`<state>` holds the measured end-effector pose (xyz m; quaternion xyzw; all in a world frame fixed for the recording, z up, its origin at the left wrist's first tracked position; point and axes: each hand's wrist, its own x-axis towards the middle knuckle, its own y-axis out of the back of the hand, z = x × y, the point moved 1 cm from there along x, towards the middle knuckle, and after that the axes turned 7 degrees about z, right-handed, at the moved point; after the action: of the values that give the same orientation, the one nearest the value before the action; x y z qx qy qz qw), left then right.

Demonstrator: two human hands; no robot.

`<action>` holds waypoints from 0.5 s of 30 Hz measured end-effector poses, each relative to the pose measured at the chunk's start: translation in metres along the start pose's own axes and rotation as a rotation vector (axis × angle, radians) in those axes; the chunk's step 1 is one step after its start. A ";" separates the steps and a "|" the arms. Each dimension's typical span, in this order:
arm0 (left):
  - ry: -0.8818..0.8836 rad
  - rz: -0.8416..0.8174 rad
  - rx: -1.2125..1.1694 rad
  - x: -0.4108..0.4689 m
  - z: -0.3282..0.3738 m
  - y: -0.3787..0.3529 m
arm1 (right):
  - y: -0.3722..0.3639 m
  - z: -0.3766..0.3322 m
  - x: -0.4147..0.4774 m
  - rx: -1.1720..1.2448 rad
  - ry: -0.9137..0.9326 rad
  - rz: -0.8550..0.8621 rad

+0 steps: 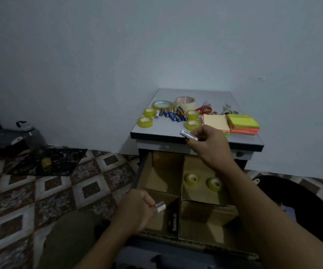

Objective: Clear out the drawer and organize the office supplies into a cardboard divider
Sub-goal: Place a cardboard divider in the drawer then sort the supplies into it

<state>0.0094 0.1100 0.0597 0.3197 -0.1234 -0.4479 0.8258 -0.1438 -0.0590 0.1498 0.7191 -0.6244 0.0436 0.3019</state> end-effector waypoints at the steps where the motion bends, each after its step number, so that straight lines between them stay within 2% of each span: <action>1: 0.003 -0.023 0.045 -0.002 -0.001 -0.003 | 0.002 0.000 -0.004 -0.001 -0.005 -0.002; 4: -0.024 -0.072 0.155 0.001 0.002 -0.014 | 0.007 -0.003 -0.011 -0.018 -0.009 -0.014; 11: 0.072 -0.141 0.361 0.019 0.005 -0.045 | 0.006 -0.003 -0.024 0.003 -0.062 -0.060; 15: 0.047 -0.163 0.488 0.021 0.008 -0.048 | 0.004 0.000 -0.029 -0.021 -0.097 -0.070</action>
<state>-0.0142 0.0708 0.0338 0.5287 -0.1823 -0.4624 0.6880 -0.1540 -0.0334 0.1384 0.7385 -0.6133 -0.0085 0.2801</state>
